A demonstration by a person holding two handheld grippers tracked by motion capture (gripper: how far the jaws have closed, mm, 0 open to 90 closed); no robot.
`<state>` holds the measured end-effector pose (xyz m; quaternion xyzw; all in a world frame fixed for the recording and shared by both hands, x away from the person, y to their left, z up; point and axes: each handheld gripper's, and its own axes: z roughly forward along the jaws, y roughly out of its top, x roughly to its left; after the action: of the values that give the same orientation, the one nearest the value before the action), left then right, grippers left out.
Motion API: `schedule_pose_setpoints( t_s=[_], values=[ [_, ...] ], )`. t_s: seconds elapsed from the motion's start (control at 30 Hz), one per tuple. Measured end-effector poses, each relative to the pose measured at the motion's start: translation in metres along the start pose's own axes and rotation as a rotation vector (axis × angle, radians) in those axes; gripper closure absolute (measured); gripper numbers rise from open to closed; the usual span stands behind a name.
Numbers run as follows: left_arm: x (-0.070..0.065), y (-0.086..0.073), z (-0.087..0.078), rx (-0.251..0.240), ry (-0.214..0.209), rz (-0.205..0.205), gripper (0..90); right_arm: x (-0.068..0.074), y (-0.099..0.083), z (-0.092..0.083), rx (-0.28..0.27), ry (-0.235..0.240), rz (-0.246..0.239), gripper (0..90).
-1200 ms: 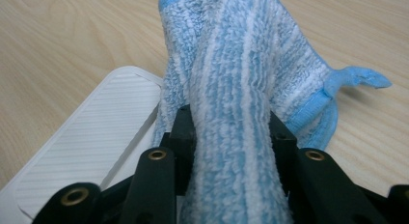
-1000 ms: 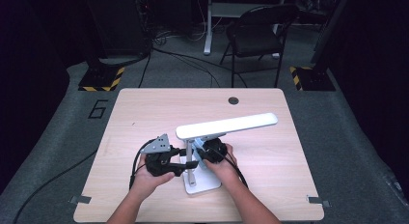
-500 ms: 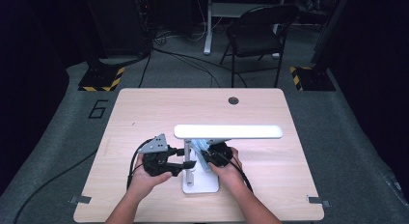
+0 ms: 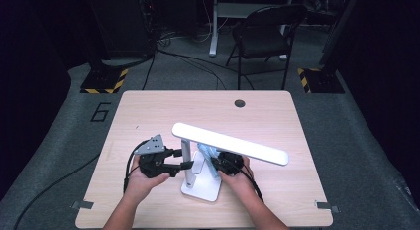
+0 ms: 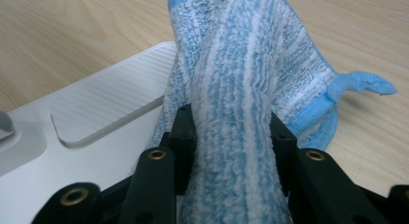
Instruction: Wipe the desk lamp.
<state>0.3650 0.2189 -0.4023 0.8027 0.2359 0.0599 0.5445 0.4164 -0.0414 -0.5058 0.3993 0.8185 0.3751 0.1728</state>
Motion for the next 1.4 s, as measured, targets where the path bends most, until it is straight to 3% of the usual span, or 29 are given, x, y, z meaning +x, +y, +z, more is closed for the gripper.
schedule_pose_setpoints(
  t_s=[0.17,0.23,0.3,0.37,0.43,0.6,0.67,0.7,0.77,0.8,0.93,1.0,1.17,1.37,1.4],
  values=[
    [0.004,0.001,-0.005,0.012,0.019,-0.01,50.3,0.003,-0.002,-0.002,-0.01,-0.007,0.02,64.5],
    [0.004,0.001,-0.007,0.016,0.033,-0.015,51.7,0.002,-0.004,-0.004,-0.009,-0.003,-0.006,64.4],
    [0.005,0.001,-0.01,0.021,0.049,-0.024,53.1,0.006,-0.004,-0.005,-0.007,-0.009,0.02,64.5],
    [0.008,0.002,-0.012,0.022,0.075,-0.017,54.6,0.005,-0.005,-0.007,-0.007,-0.003,-0.019,64.4],
    [0.008,0.002,-0.014,0.025,0.086,-0.019,56.4,0.008,-0.005,-0.009,0.012,-0.003,0.001,64.4],
    [0.014,0.001,-0.019,0.026,0.11,-0.038,64.2,0.012,-0.01,-0.015,0.012,0.01,-0.073,64.4],
    [0.014,0.001,-0.019,0.026,0.12,-0.037,64.7,0.013,-0.011,-0.016,0.015,0.007,-0.069,64.4],
    [0.014,0.001,-0.02,0.025,0.129,-0.034,66.4,0.017,-0.011,-0.017,0.018,0.002,-0.036,64.4],
    [0.014,0.001,-0.018,0.02,0.142,-0.03,68.6,0.016,-0.013,-0.019,0.02,0.013,-0.084,64.4],
    [0.014,0.001,-0.017,0.017,0.139,-0.036,70.4,0.019,-0.013,-0.019,0.021,0.01,-0.048,64.5],
    [0.014,-0.001,-0.014,0.01,0.139,-0.023,71.3,0.018,-0.014,-0.021,0.022,0.007,-0.098,64.3],
    [0.013,0.0,-0.014,0.014,0.144,0.001,72.1,0.019,-0.013,-0.022,0.02,0.001,-0.053,63.9],
    [0.01,0.0,-0.011,0.01,0.144,0.023,72.9,0.018,-0.008,-0.025,0.032,-0.003,-0.044,63.7],
    [0.007,0.0,-0.005,0.003,0.072,0.02,72.6,0.024,0.005,-0.027,-0.005,0.021,-0.051,63.8],
    [0.007,0.0,-0.004,-0.003,0.071,0.027,72.5,0.023,0.007,-0.026,-0.008,0.029,-0.077,63.7]
  ],
)
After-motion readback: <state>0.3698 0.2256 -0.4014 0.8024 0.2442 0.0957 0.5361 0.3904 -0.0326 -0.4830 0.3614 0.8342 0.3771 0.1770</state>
